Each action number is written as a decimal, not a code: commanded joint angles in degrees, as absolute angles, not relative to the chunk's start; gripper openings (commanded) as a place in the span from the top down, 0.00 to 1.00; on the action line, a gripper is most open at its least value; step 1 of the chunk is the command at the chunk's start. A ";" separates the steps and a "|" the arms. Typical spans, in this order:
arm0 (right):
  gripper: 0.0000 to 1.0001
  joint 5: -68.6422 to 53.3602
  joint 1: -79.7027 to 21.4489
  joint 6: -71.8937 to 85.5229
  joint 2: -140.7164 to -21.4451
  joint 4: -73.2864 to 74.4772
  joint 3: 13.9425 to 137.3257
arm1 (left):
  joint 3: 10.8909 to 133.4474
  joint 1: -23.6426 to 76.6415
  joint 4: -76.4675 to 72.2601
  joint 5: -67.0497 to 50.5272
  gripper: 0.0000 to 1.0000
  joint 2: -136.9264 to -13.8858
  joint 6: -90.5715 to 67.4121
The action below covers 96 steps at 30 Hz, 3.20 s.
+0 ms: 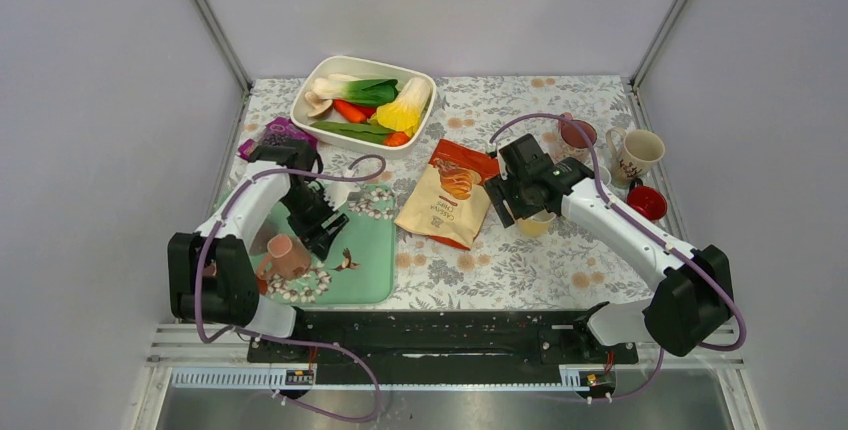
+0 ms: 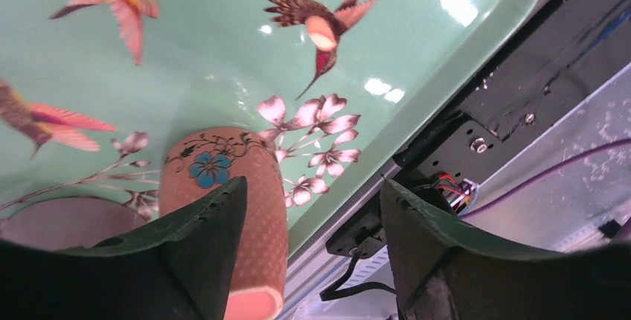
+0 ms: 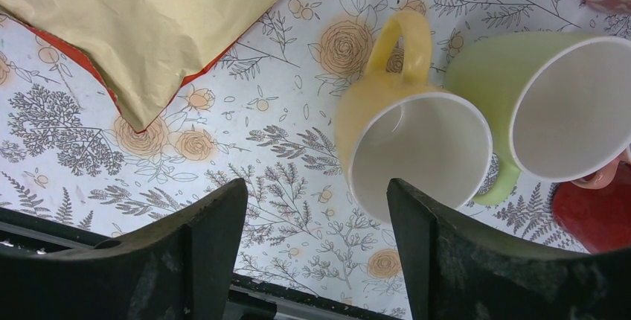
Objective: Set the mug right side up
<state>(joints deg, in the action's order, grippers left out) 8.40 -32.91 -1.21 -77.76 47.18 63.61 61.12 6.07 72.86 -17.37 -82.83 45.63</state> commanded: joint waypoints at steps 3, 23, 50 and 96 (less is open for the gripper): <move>0.22 9.28 -33.55 -1.67 -76.78 45.48 63.24 | 71.18 4.82 69.87 -11.24 0.29 -85.06 35.91; 0.21 9.64 -34.30 -1.65 -77.02 45.75 63.19 | 66.69 -8.64 75.87 -4.91 0.07 -77.41 41.70; 0.21 9.34 -34.35 -1.93 -77.84 45.74 63.22 | 62.97 11.46 64.38 -12.16 0.35 -83.00 33.21; 0.20 8.79 -34.75 -2.51 -79.28 46.36 63.72 | 42.48 -4.39 50.75 -18.91 0.57 -66.88 56.55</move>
